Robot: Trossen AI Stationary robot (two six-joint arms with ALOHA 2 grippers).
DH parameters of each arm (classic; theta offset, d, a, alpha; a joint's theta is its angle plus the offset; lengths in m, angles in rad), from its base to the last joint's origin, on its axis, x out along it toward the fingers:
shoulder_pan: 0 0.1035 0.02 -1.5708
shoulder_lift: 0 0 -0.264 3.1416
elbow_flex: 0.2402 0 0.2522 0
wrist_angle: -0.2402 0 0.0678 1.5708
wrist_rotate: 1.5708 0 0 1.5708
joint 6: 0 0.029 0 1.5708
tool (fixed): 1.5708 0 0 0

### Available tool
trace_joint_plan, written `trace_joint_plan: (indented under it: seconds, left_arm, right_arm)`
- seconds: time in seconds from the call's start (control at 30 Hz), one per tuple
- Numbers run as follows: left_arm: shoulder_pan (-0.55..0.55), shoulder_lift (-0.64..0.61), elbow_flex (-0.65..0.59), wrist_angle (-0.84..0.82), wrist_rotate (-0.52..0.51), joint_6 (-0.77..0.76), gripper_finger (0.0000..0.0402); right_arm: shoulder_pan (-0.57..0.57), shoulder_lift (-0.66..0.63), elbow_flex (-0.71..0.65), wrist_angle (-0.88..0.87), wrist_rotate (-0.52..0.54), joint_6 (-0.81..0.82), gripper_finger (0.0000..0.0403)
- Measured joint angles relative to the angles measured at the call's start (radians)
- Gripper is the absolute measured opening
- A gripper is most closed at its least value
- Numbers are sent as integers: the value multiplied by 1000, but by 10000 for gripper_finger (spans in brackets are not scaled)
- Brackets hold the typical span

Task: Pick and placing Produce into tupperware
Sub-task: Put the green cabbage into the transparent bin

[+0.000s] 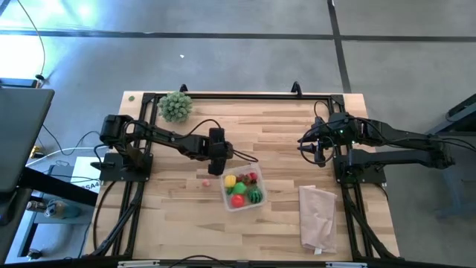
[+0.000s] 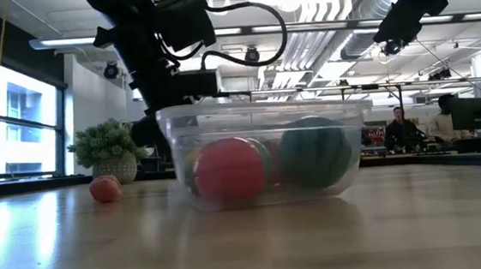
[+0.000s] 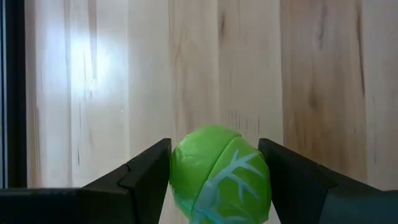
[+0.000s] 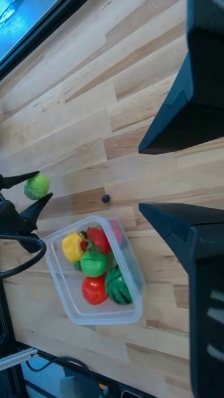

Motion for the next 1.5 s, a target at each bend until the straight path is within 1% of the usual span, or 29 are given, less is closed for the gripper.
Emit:
trace_joint_plan:
  seconds: [0.23,0.53,0.9,0.97,1.13,1.37,1.43,1.5]
  left_arm:
    - [0,0,0,-31,-2,-12,227]
    - [0,1,3,-27,-1,-11,227]
    - [-1,3,86,-89,3,-11,227]
    - [-1,3,109,-99,34,-12,227]
    - [-1,3,184,-155,160,-11,227]
    - [-1,3,348,-301,305,-12,227]
    - [-1,3,402,-333,375,-12,227]
    - [-1,3,454,-349,482,-12,227]
  right_arm:
    - [0,0,0,0,0,0,129]
    - [0,0,0,0,0,0,129]
    - [0,0,0,0,0,0,129]
    - [0,0,0,0,0,0,129]
    - [0,0,0,0,0,0,129]
    - [0,0,0,0,0,0,129]
    - [0,0,0,0,0,0,129]
    - [0,0,0,0,0,0,129]
